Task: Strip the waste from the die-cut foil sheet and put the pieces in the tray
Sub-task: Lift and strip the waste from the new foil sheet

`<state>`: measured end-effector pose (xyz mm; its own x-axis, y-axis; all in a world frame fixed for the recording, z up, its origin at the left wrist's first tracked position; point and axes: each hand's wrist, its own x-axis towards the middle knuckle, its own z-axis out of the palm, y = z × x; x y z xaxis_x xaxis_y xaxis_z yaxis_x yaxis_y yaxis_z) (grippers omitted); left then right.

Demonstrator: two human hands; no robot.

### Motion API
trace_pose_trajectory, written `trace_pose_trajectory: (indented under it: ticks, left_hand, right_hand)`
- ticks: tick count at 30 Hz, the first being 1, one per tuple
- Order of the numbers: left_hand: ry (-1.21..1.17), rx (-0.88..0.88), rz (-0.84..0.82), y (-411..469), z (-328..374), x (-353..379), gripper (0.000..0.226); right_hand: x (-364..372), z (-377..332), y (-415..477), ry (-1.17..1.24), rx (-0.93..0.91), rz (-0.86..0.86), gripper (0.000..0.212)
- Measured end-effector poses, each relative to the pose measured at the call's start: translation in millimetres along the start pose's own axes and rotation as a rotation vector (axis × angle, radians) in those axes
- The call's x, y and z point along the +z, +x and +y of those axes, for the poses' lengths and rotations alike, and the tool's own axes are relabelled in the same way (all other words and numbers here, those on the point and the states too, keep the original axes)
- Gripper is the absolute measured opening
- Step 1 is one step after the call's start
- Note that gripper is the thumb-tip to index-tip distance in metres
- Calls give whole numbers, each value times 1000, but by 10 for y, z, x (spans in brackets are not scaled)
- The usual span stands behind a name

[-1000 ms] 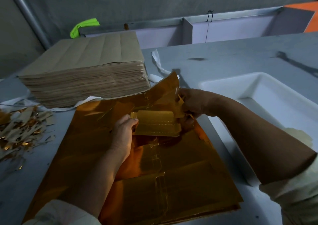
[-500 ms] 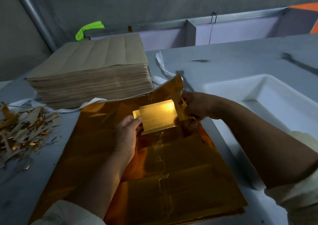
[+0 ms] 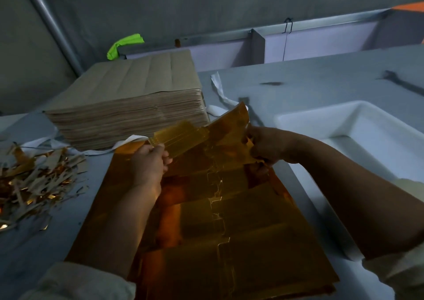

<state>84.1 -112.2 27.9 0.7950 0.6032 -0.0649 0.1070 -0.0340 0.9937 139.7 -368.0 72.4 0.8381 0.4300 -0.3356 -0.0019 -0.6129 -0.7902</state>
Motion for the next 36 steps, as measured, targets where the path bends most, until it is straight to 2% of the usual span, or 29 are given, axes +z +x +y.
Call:
trace_pose_trajectory:
  ticks: [4,9,13,16,18,19,21,23,25,28,30,33,36]
  left_hand:
    - [30,-130,71,186,-81,-179,9]
    - [156,-176,110,275,-207,-258,10]
    - [302,-188,132,276,-222,-266,24]
    - [416,-122,241,229,-159,-266,38]
    - [577,-4,289,172,-123,-249,63]
    - [646,78,270,125,-120,-223,66]
    - [711,264,117,-27,-134,-123,42]
    - [689,387,-147,-267,-159,26,11]
    - [669,496,-370,-510,-181,168,1]
    - [659,616,-606,-724,-244,356,12]
    - [680,658,-701,-783,-294,442,24]
    - [704,671,-735,-806,-345,497,40]
    - [660,635,-715,-818,-391,494,37]
  right_hand:
    - [2,5,12,-11,9,3,31]
    - [7,21,26,1,6,-4,34]
    - [6,43,56,6,20,6,38]
    - [0,45,60,7,20,10,38]
    - [0,40,56,12,21,8,37]
    - [1,37,51,16,19,7,36]
    - [1,27,39,20,5,4,33]
    - [-6,15,27,28,-20,4,30]
    - [-13,4,18,41,-33,39,29]
    - [-22,-8,6,91,-71,118,28]
    - [-28,-18,-3,125,-113,154,28]
    - [-32,-38,-15,142,-174,189,31]
    - [-33,-45,-16,161,-222,209,33]
